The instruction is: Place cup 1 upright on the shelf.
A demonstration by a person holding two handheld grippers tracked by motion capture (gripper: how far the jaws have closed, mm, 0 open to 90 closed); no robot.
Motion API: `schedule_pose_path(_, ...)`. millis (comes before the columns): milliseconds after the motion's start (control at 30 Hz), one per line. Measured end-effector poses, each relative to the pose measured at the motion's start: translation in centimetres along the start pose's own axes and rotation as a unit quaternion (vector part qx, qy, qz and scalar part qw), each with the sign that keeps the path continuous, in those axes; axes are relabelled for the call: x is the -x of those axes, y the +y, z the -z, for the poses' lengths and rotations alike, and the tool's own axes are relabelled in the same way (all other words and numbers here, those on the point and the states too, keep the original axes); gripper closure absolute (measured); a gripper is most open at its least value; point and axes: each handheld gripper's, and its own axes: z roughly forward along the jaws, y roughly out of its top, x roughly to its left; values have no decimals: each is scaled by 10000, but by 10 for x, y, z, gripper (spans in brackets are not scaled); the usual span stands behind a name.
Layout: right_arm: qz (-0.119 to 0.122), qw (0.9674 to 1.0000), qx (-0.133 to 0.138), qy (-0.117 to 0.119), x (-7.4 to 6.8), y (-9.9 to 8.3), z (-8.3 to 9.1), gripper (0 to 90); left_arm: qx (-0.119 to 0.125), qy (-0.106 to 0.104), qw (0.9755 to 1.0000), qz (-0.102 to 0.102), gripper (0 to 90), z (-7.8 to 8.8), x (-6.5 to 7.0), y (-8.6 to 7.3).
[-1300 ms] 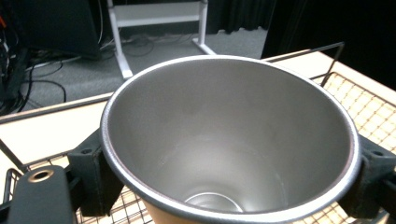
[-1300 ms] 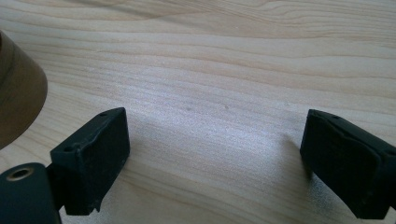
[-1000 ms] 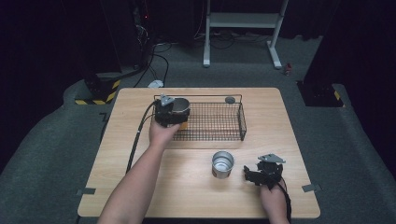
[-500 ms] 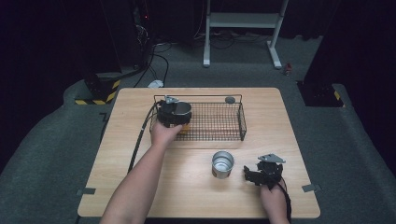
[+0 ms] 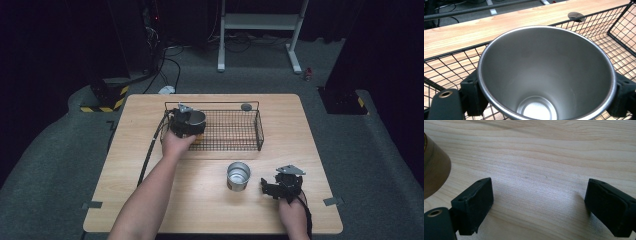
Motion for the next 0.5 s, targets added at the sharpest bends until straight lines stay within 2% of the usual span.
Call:
schedule_pose_path(200,1,10000,0,1,0,0,0,82,-12,77,9999,-112,136,1,0,-3)
schedule_pose_path(233,1,10000,1,0,0,0,0,82,-13,107,9998,-182,136,2,-1,-3)
schedule_pose_path(500,-1,10000,0,-4,0,0,0,82,-74,123,9997,-188,137,3,-3,-5)
